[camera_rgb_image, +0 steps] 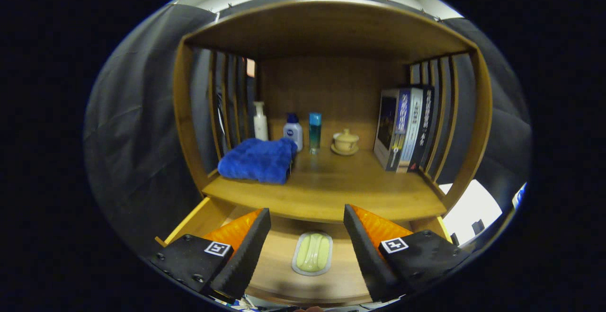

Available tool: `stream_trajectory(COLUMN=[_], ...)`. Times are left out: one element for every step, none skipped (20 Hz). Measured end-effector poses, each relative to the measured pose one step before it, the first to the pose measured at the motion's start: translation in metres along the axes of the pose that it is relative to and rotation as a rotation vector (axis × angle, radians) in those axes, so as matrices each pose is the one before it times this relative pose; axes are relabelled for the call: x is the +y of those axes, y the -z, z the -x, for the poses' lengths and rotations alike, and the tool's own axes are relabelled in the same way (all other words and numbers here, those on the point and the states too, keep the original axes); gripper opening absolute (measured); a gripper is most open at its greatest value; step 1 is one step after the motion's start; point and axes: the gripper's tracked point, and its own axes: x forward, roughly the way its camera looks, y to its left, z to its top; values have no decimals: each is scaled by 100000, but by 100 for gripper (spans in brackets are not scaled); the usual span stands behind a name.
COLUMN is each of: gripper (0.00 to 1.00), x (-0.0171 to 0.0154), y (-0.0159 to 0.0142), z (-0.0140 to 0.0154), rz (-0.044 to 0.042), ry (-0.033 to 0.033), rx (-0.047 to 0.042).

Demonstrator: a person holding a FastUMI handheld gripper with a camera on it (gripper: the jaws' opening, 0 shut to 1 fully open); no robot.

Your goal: Pull open the drawer, take out the items inside it, and place them on the countertop above the cabinet.

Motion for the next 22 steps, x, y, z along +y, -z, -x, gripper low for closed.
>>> stream_trajectory(gripper=[100,100,100,100,100,100,100,100,99,99,100,99,98,96,92,88,86,84,83,75,69,63], x=[-259,-75,28,-131,-176,-125,109,33,-17,-236,127,-75,-137,164,107,-214,-105,-143,7,-34,-56,-142], y=[823,981,1050,1034,1020,867,1068,1057,692,497,455,319,269,208,169,232,208,88,198,147,341,293], z=[-1156,-1008,-1018,-777,-946,-752,-866,-682,-611,-658,-367,-400,-391,-306,-310,-241,-76,-265,-249,-124,-257,-123], rz=[-1116,-1141,-1469,-1339,-523,-241,-212,-800,-709,-1057,-741,-326,-434,-292,69,412,601,-52,-797,-1397,-978,-883], ry=[1330,855,192,412,1014,778,-226,-310,122,830,-99,262,616,-540,-147,357,401,372,-119,-75,-244,320], rx=[4779,5224,4984,4295,4280,3679,4233,3867,3395,2691,2655,2099,1739,1365,1055,945,840,338,620,506,1082,1089])
